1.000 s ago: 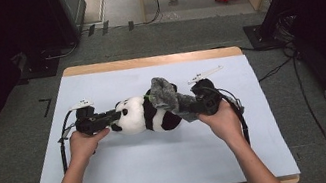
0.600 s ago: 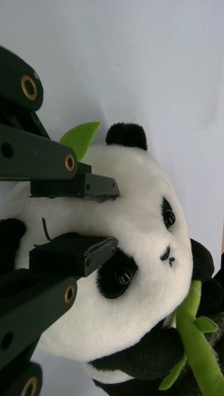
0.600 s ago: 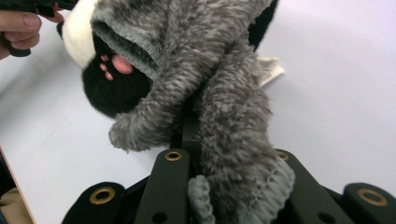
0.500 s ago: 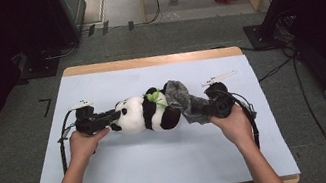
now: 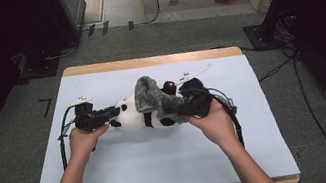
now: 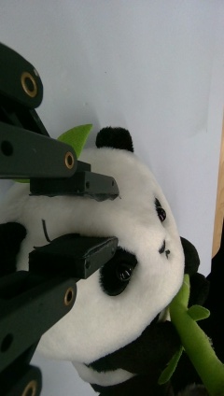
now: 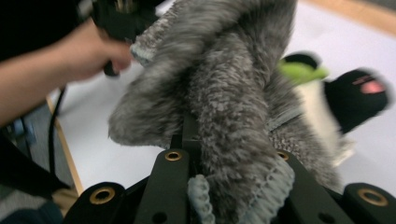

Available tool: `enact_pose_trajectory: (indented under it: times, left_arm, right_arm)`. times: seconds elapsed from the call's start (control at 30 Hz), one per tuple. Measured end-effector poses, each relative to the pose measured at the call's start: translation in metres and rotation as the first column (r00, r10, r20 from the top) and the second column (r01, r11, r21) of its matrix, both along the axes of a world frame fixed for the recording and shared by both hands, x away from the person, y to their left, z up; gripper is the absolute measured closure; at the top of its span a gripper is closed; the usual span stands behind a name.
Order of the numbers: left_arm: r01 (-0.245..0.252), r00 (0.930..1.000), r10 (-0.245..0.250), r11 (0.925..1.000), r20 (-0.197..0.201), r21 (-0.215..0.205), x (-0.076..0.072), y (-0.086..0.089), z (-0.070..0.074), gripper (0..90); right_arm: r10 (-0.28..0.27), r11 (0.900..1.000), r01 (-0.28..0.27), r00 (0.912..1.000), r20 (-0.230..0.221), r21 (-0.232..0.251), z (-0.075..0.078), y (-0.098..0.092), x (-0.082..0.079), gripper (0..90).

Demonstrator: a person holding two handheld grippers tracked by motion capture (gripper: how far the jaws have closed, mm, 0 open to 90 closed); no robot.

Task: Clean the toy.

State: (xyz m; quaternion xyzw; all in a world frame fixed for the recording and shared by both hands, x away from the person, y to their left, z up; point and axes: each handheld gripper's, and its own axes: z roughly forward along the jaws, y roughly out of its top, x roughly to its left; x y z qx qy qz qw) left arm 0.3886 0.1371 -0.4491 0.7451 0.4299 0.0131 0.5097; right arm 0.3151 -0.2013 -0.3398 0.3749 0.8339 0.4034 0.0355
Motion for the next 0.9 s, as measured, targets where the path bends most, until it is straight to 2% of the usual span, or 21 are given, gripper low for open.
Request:
enact_pose_trajectory:
  times: [0.13, 0.2, 0.3, 0.4, 0.5, 0.6, 0.73, 0.8, 0.87, 0.9]
  left_arm:
    - [0.013, 0.9993, -0.012, 0.9999, 0.035, -0.006, -0.002, 0.005, 0.004, 64.0]
    - [0.028, 0.998, -0.028, 0.9996, 0.057, -0.001, -0.005, 0.007, 0.006, 55.2]
    - [0.072, 0.9921, -0.074, 0.9971, 0.101, 0.024, -0.009, 0.014, 0.008, 41.7]
    - [0.112, 0.985, -0.115, 0.9932, 0.129, 0.033, -0.015, 0.019, 0.01, 36.3]
    - [0.148, 0.9792, -0.15, 0.9886, 0.136, 0.026, -0.021, 0.02, 0.008, 34.6]
    - [0.193, 0.9701, -0.197, 0.9805, 0.143, 0.038, -0.025, 0.017, 0.005, 31.8]
    - [0.23, 0.9573, -0.24, 0.9701, 0.161, 0.076, -0.026, 0.005, -0.002, 27.5]
    - [0.242, 0.954, -0.252, 0.9673, 0.163, 0.076, -0.025, -0.001, -0.005, 25.1]
    - [0.223, 0.9516, -0.244, 0.9665, 0.187, 0.128, -0.026, -0.011, -0.007, 21.9]
    - [0.219, 0.9479, -0.248, 0.9629, 0.2, 0.158, -0.026, -0.015, -0.009, 19.3]
  right_arm:
    - [-0.019, 0.998, 0.017, 0.9995, -0.026, -0.053, -0.022, 0.009, 0.011, 79.5]
    - [-0.028, 0.999, 0.026, 0.9992, -0.03, -0.043, -0.027, 0.009, 0.016, 79.6]
    - [-0.038, 0.999, 0.038, 0.9988, -0.031, -0.029, -0.029, 0.008, 0.021, 79.6]
    - [-0.047, 0.998, 0.046, 0.9985, -0.026, -0.033, -0.028, 0.006, 0.025, 79.6]
    - [-0.052, 0.998, 0.051, 0.9984, -0.023, -0.036, -0.029, 0.004, 0.027, 79.6]
    - [-0.065, 0.997, 0.063, 0.9975, -0.027, -0.038, -0.029, 0.001, 0.03, 79.6]
    - [-0.076, 0.996, 0.075, 0.9968, -0.026, -0.037, -0.029, -0.003, 0.034, 79.6]
    - [-0.085, 0.996, 0.084, 0.996, -0.026, -0.04, -0.028, -0.005, 0.037, 79.6]
    - [-0.086, 0.996, 0.085, 0.9959, -0.028, -0.036, -0.029, -0.007, 0.039, 79.6]
    - [-0.087, 0.996, 0.086, 0.9957, -0.032, -0.029, -0.029, -0.008, 0.04, 79.5]
